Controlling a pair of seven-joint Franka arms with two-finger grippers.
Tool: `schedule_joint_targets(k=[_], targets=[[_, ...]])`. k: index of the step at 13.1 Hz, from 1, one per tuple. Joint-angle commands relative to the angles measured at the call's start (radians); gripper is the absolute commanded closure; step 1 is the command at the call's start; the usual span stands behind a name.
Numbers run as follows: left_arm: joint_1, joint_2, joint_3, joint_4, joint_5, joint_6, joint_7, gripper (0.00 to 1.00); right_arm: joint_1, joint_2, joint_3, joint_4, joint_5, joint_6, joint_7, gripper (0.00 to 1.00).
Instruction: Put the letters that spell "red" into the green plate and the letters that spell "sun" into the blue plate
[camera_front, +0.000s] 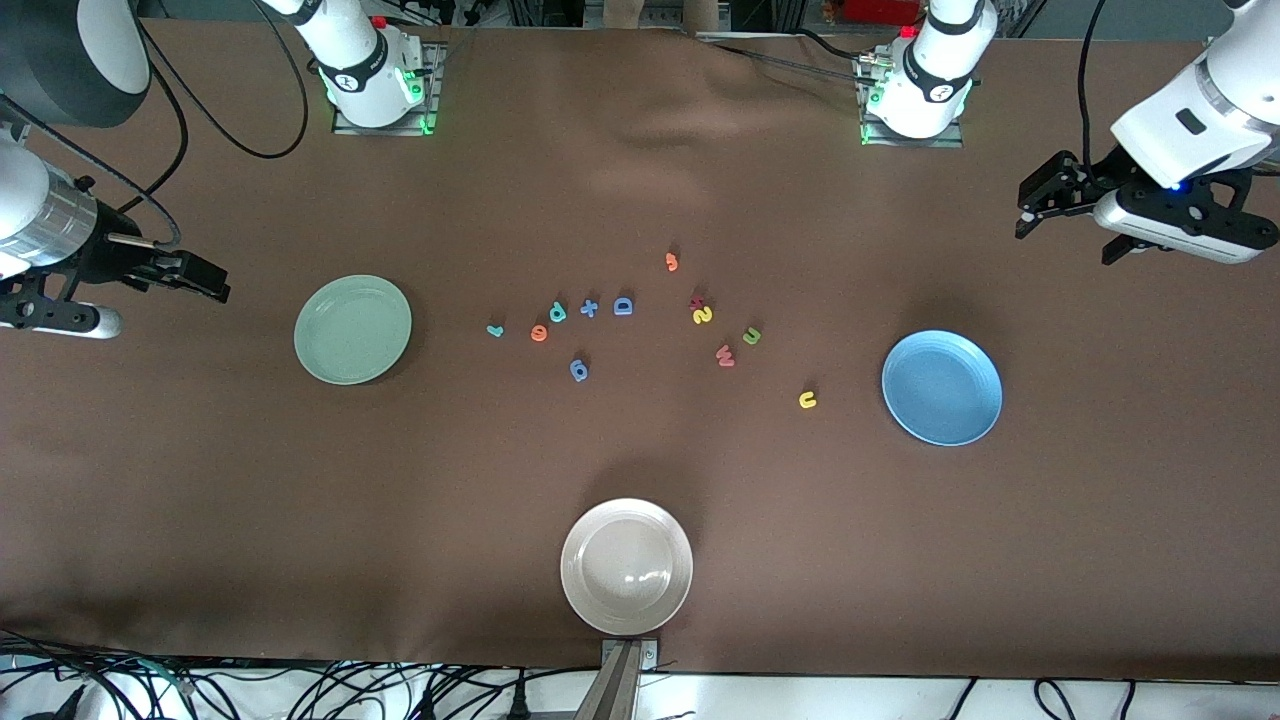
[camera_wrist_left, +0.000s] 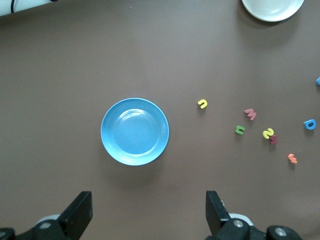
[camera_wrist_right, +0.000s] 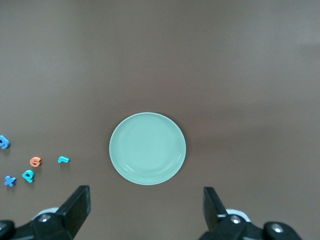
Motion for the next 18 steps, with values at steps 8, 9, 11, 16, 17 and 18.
schedule_joint_targets(k=[8,9,11,16,17,18], targets=[[0.03,-0.012,-0.002,0.009,0.031,-0.016,0.001,0.0,0.002,0.009,0.001,0.029,-0.003,-0.024,0.019,0.0],[0.03,-0.012,-0.002,0.009,0.031,-0.016,0.001,0.0,0.002,0.009,0.001,0.028,-0.003,-0.024,0.02,0.0],[0.029,-0.012,-0.002,0.009,0.031,-0.016,0.001,0.0,0.002,0.008,0.001,0.028,-0.003,-0.026,0.02,0.0],[0.029,-0.009,-0.002,0.013,0.015,-0.016,0.003,0.0,0.002,0.009,0.001,0.028,-0.012,-0.05,0.019,0.0],[0.032,0.005,0.0,0.018,0.015,-0.016,0.012,0.0,0.002,0.009,0.001,0.028,-0.012,-0.049,0.02,0.0],[0.033,0.008,0.0,0.027,0.015,-0.016,0.013,0.0,0.003,0.009,0.002,0.029,-0.012,-0.05,0.02,0.0]])
